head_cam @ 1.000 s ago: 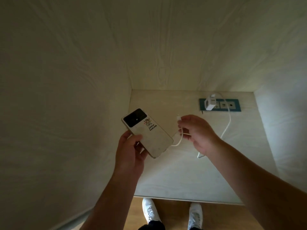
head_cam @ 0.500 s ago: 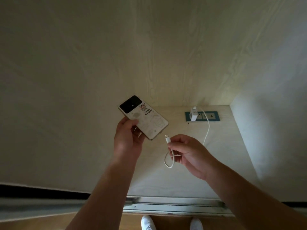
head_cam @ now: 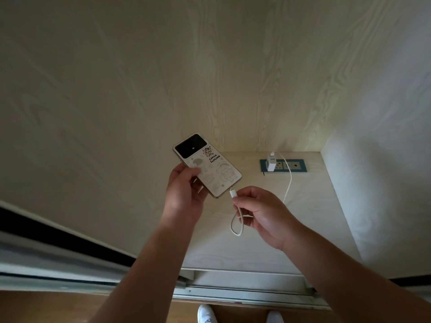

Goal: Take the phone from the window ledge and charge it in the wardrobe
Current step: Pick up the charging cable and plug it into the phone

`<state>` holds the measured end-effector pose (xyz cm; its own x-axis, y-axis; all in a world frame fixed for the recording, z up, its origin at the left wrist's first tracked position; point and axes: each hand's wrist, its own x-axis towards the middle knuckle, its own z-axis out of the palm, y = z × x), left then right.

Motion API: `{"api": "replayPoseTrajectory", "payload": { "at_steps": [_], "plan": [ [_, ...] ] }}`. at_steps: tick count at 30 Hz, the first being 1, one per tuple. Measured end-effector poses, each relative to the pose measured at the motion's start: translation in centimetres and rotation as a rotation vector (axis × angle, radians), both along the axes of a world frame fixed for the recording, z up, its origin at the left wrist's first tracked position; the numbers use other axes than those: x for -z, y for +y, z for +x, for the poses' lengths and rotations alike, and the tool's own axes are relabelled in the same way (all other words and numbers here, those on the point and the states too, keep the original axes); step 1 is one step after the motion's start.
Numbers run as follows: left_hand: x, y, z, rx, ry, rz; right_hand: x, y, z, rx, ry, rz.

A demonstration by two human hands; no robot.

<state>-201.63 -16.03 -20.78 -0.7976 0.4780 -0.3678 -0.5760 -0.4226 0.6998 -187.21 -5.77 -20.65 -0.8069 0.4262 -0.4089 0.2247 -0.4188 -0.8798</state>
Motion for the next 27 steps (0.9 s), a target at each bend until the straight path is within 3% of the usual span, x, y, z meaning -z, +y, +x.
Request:
{"api": "replayPoseTrajectory", "payload": {
  "at_steps": [17,27],
  "plan": [
    [0.6,0.1,0.5,0.092,0.077,-0.138,-0.1,0.7,0.8,-0.096,-0.115,-0.078],
    [1.4,-0.1,1.0,0.123,0.007,-0.193,0.9,0.6,1.2,-0.083,-0.123,-0.14]
  ]
}}
